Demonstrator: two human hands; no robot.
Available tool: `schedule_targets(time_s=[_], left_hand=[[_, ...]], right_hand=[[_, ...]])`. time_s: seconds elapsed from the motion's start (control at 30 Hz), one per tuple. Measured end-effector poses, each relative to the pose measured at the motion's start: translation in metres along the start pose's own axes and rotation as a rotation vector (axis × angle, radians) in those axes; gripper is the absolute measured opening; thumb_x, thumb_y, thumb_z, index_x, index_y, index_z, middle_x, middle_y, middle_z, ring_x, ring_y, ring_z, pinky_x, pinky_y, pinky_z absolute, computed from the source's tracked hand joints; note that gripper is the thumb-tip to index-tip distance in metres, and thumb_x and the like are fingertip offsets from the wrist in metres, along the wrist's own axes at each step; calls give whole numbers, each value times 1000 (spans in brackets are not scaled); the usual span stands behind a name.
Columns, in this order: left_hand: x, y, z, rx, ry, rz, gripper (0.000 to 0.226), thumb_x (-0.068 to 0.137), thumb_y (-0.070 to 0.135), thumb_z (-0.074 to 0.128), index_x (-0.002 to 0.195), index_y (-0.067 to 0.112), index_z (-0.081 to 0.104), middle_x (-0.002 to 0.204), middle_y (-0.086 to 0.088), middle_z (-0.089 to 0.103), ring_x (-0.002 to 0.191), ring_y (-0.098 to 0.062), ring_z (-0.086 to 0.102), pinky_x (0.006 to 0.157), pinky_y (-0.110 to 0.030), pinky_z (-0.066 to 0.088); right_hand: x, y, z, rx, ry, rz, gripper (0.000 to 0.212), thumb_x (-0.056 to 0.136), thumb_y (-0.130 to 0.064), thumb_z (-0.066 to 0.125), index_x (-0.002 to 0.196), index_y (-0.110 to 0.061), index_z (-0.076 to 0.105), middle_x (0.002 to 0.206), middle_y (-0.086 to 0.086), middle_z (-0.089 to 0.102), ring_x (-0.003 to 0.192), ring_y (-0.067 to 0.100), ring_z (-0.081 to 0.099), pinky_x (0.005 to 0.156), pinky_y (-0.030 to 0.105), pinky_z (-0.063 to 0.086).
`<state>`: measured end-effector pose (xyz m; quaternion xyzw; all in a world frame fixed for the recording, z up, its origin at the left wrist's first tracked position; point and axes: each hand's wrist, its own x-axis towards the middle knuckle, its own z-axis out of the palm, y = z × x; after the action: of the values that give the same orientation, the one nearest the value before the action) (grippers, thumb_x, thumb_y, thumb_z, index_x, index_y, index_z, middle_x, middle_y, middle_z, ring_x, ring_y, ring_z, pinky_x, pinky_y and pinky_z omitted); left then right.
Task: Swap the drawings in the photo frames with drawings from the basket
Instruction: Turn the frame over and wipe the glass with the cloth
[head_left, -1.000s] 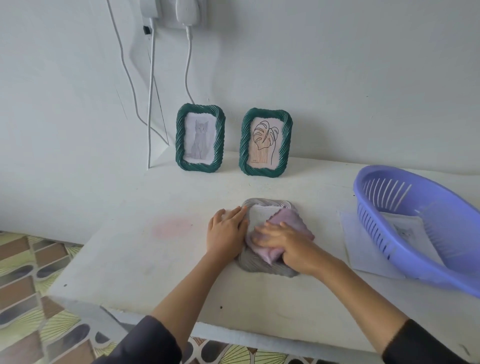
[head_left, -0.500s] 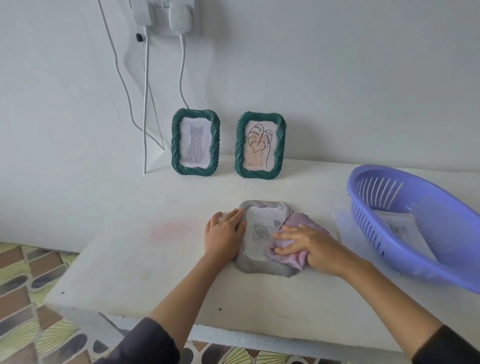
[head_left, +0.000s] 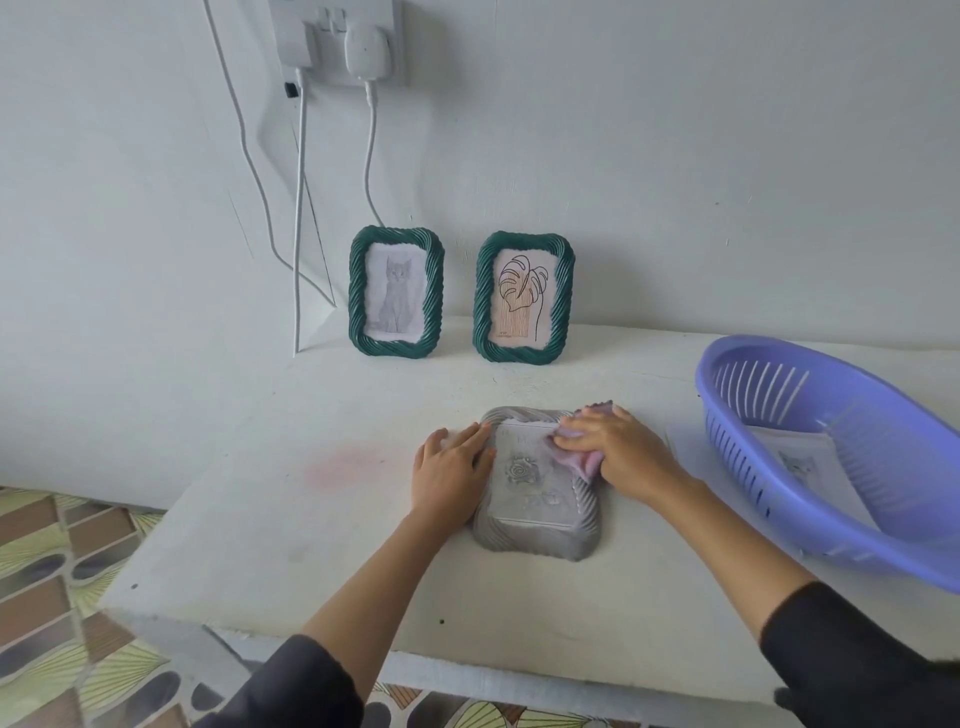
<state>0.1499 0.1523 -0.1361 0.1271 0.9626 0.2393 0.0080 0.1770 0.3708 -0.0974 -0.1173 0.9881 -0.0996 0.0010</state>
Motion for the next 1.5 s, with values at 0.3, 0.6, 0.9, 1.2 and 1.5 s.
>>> schedule_targets(time_s=[0.3, 0.6, 0.9, 1.2, 1.5], left_hand=[[-1, 1, 1, -20, 2, -7, 43, 97, 41, 30, 140, 40, 33, 149, 17, 34, 139, -24, 23, 113, -37, 18], [-4, 32, -26, -432, 78, -82, 48, 95, 43, 40, 138, 22, 44, 142, -8, 42, 136, -26, 26, 113, -37, 18], [-27, 62, -55, -1338, -107, -293, 13, 91, 14, 55, 100, 5, 56, 90, -14, 67, 74, -24, 66, 61, -31, 59], [0, -70, -96, -689, 135, -434, 43, 87, 12, 60, 127, 5, 47, 119, -23, 59, 103, -36, 60, 85, -41, 51], [2, -80, -78, 111, 336, -353, 61, 87, 44, 53, 139, 19, 35, 141, -13, 40, 131, -32, 34, 103, -45, 32]], right_hand=[[-27, -6, 2, -47, -39, -61, 58, 85, 2, 40, 131, -33, 49, 151, -9, 32, 141, 10, 19, 114, 31, 6], [-23, -18, -51, 915, 446, 317, 45, 74, 16, 51, 85, -27, 60, 89, -4, 65, 86, 14, 59, 70, 18, 46], [-11, -67, -34, 1486, 180, 410, 19, 84, -7, 55, 101, -12, 58, 79, 5, 65, 66, 13, 63, 59, 24, 53], [-38, -20, 20, 667, 428, 651, 40, 86, -15, 56, 125, -11, 51, 124, 9, 57, 113, 26, 53, 91, 32, 38], [-42, -26, 40, 436, 447, 504, 38, 85, -18, 62, 120, -5, 57, 124, 10, 58, 119, 28, 48, 99, 32, 35]])
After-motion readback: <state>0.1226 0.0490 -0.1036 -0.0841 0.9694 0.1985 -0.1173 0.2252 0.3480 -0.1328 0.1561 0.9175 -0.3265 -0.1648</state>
